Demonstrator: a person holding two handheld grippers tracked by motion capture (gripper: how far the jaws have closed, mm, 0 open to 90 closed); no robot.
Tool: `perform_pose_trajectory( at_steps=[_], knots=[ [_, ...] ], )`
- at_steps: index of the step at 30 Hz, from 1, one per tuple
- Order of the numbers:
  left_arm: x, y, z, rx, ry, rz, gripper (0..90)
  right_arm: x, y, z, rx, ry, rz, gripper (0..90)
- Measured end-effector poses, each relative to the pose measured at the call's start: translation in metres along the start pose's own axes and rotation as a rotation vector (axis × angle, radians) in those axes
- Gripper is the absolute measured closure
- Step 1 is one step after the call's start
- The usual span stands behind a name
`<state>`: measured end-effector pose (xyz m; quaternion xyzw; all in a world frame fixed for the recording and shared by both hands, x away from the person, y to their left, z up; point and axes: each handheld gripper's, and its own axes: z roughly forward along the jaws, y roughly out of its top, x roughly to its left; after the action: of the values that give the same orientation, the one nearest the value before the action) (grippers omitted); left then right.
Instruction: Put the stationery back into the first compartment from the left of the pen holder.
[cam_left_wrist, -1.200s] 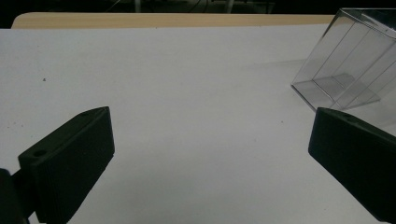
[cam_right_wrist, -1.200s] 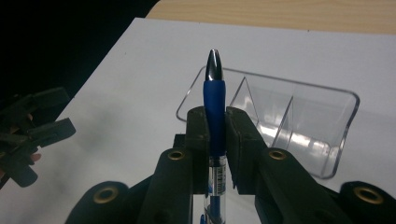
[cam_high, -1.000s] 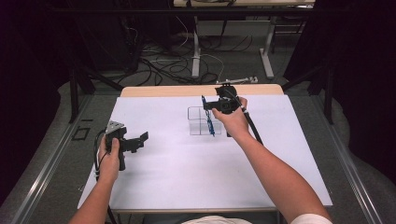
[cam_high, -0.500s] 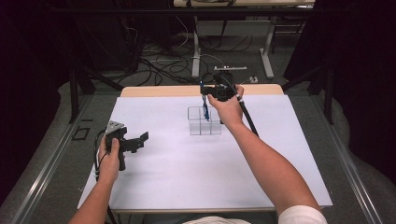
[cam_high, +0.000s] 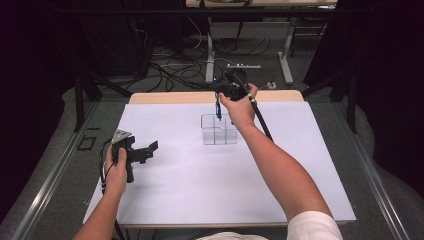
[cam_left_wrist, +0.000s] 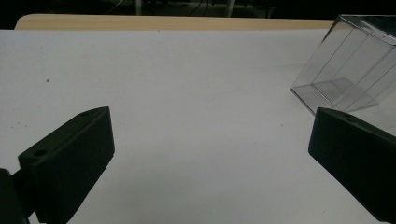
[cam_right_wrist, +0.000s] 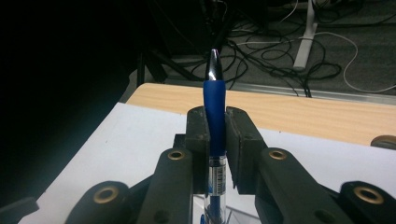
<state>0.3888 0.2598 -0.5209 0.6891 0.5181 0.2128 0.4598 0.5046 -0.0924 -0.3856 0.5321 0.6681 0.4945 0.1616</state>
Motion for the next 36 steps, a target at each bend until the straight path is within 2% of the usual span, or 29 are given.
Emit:
perform_pose_trajectory(
  at_steps=[8, 20, 29, 36],
  knots=[
    [0.001, 0.0, -0.001, -0.004, 0.0, -0.005, 0.4, 0.004, -0.002, 0.013, 0.005, -0.015, -0.014, 80.0],
    [0.001, 0.0, 0.0, -0.004, -0.003, -0.006, 0.4, 0.007, -0.015, 0.035, 0.042, -0.023, -0.029, 80.0],
    [0.0, 0.0, 0.0, -0.001, -0.004, -0.003, 0.4, 0.011, -0.022, 0.045, 0.057, -0.029, -0.041, 80.0],
    [0.0, 0.0, 0.0, -0.003, -0.004, -0.003, 0.4, 0.012, -0.025, 0.051, 0.047, -0.033, -0.055, 79.9]
  ],
)
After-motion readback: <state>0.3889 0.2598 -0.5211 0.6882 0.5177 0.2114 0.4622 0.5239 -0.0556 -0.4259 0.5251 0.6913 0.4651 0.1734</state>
